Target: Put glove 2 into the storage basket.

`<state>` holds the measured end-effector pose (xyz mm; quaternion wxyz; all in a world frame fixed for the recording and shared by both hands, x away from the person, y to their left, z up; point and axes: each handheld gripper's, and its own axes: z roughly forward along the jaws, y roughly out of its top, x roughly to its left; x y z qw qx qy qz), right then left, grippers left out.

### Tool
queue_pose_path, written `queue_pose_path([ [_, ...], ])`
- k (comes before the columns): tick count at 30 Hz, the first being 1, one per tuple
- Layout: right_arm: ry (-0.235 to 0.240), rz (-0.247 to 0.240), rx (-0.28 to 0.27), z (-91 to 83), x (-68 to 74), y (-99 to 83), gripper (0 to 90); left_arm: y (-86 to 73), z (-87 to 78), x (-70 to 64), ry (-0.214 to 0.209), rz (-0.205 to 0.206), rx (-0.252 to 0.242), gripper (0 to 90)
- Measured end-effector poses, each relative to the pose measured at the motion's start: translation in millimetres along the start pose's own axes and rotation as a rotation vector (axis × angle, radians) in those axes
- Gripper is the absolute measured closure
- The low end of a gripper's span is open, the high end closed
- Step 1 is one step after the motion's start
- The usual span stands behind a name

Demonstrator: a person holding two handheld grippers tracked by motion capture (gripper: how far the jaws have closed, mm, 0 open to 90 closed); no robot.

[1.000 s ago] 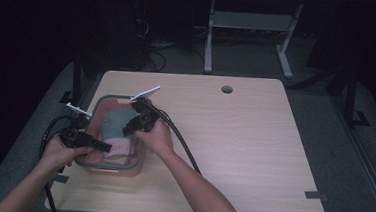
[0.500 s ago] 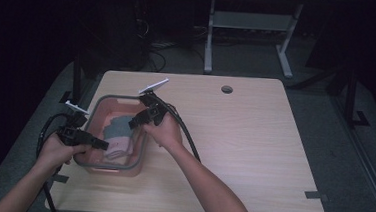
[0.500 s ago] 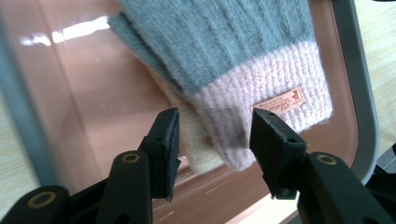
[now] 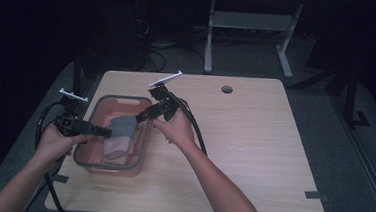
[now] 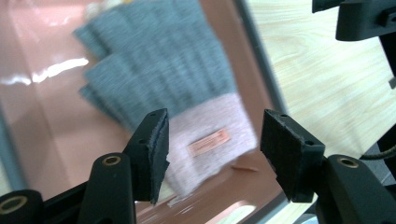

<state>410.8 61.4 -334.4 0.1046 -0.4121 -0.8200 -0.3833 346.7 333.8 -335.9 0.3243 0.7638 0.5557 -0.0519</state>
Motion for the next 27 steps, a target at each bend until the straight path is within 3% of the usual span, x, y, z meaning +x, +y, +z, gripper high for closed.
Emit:
queue_pose_path([
  [6, -0.025, 0.018, -0.031, -23.3, -12.9, -7.7, 46.6, 7.9, 3.1, -17.5, -0.025, 0.050, -0.022, 41.3],
  [10, -0.039, 0.022, -0.043, -32.8, -21.0, -12.6, 44.9, 11.3, 6.8, -27.0, -0.046, 0.045, -0.055, 41.0],
  [27, -0.086, 0.061, -0.067, -64.6, -45.7, -32.5, 40.9, 21.2, 25.0, -58.8, -0.113, 0.105, -0.072, 36.6],
])
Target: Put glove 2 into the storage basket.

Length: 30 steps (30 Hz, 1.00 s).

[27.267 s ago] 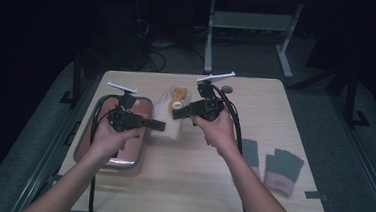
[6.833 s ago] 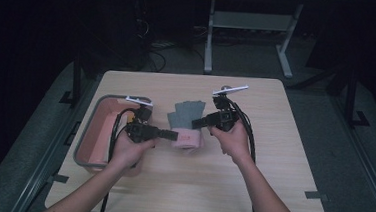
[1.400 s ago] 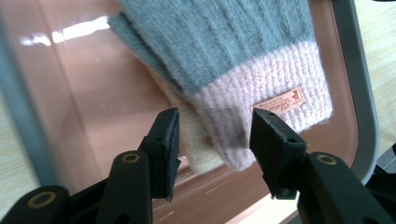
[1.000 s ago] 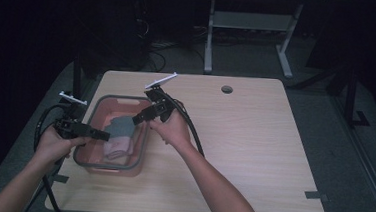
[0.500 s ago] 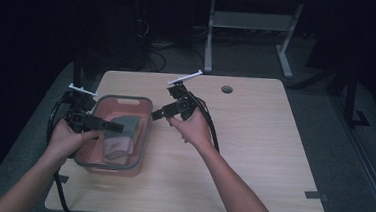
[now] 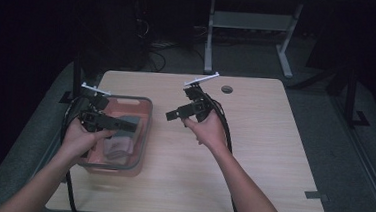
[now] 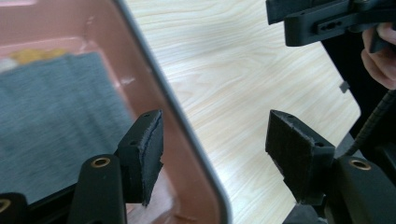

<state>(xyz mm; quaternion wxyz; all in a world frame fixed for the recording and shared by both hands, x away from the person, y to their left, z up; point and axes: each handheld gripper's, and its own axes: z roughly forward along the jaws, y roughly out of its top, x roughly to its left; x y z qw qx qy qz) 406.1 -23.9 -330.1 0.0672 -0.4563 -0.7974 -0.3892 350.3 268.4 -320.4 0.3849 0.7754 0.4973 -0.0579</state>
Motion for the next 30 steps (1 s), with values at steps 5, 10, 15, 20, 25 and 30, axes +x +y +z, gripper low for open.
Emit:
queue_pose_path([
  [5, -0.020, 0.008, -0.017, -14.3, -8.8, -5.1, 40.3, 3.7, 8.5, -12.8, -0.021, 0.029, -0.014, 34.3],
  [10, -0.036, 0.027, -0.022, -23.3, -19.7, -10.6, 39.5, 5.7, 18.1, -20.8, -0.036, 0.053, 0.001, 32.2],
  [15, -0.048, 0.043, -0.022, -28.4, -28.3, -17.9, 39.1, 3.1, 33.7, -24.2, -0.055, 0.044, 0.001, 31.9],
  [20, -0.065, 0.065, -0.029, -38.1, -39.9, -30.1, 38.0, 1.8, 43.3, -30.0, -0.065, 0.066, 0.019, 30.6],
  [25, -0.079, 0.079, -0.041, -47.0, -49.4, -36.9, 37.3, 4.2, 51.7, -39.4, -0.084, 0.098, 0.023, 28.8],
  [30, -0.094, 0.109, -0.041, -57.3, -60.4, -46.6, 37.0, 4.4, 61.6, -49.2, -0.099, 0.117, 0.029, 28.4],
])
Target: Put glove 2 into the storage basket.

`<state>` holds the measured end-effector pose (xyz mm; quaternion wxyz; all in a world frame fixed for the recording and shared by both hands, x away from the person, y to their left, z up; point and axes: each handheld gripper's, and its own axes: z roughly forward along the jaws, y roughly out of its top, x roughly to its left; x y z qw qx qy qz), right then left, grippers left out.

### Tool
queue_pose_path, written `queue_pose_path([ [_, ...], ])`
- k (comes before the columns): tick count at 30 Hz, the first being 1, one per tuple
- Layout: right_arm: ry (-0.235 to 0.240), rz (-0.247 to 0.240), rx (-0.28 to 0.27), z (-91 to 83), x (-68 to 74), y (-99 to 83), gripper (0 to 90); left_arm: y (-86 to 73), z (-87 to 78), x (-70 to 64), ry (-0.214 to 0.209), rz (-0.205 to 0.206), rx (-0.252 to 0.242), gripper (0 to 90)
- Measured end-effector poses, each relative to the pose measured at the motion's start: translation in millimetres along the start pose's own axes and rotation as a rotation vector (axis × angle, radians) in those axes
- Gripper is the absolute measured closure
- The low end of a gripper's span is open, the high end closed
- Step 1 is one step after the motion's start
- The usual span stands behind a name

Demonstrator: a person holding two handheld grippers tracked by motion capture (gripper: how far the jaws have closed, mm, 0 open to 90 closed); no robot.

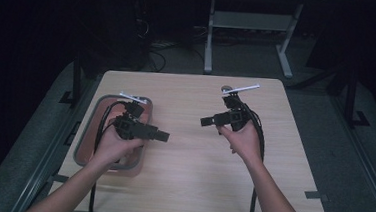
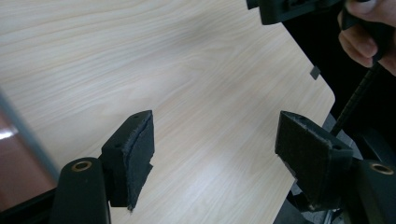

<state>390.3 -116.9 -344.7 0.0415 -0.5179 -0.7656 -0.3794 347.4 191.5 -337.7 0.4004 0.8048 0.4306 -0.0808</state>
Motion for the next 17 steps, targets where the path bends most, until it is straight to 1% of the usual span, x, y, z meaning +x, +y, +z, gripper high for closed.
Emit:
queue_pose_path([
  [1, 0.000, 0.000, 0.000, 0.0, 0.0, 0.0, 37.0, 0.4, 2.2, -1.8, -0.004, 0.008, 0.001, 28.4],
  [3, -0.003, 0.013, 0.001, -1.6, -5.0, -3.8, 36.6, 0.7, 6.9, -6.1, -0.010, 0.012, -0.001, 28.4],
  [4, -0.007, 0.025, 0.003, -3.3, -10.4, -7.9, 36.2, 0.8, 10.2, -8.7, -0.017, 0.020, 0.004, 28.3],
  [5, -0.007, 0.025, 0.003, -3.3, -10.4, -7.9, 36.2, 0.8, 13.0, -11.2, -0.022, 0.027, 0.011, 28.3],
  [7, -0.016, 0.035, 0.006, -5.7, -15.9, -12.1, 36.2, 0.5, 18.4, -15.6, -0.029, 0.039, 0.025, 28.2],
  [8, -0.022, 0.037, 0.002, -8.3, -22.4, -16.3, 36.1, -0.4, 22.8, -18.4, -0.035, 0.051, 0.031, 28.0],
  [9, -0.022, 0.037, 0.002, -8.3, -22.4, -16.3, 36.1, -1.4, 26.6, -20.2, -0.040, 0.058, 0.040, 28.0],
  [10, -0.027, 0.042, 0.005, -9.8, -25.0, -18.6, 36.0, -2.0, 29.9, -21.5, -0.047, 0.064, 0.052, 27.9],
  [12, -0.037, 0.050, 0.007, -12.6, -31.4, -23.0, 35.3, -2.1, 36.2, -24.3, -0.057, 0.068, 0.062, 27.8],
  [13, -0.041, 0.057, 0.004, -14.1, -34.5, -25.1, 35.1, -1.9, 38.6, -25.5, -0.066, 0.073, 0.066, 27.7],
  [14, -0.040, 0.054, -0.007, -16.2, -37.9, -27.7, 35.1, -1.8, 40.2, -26.8, -0.074, 0.078, 0.067, 27.5],
  [15, -0.040, 0.063, -0.015, -18.1, -39.3, -29.6, 35.0, -2.0, 42.7, -30.2, -0.085, 0.085, 0.064, 27.5],
  [16, -0.040, 0.066, -0.017, -21.6, -41.4, -33.1, 35.0, -3.5, 45.7, -35.1, -0.091, 0.095, 0.064, 27.5],
  [17, -0.038, 0.061, -0.020, -25.9, -42.1, -37.5, 34.5, -3.5, 45.7, -35.1, -0.091, 0.095, 0.064, 27.5],
])
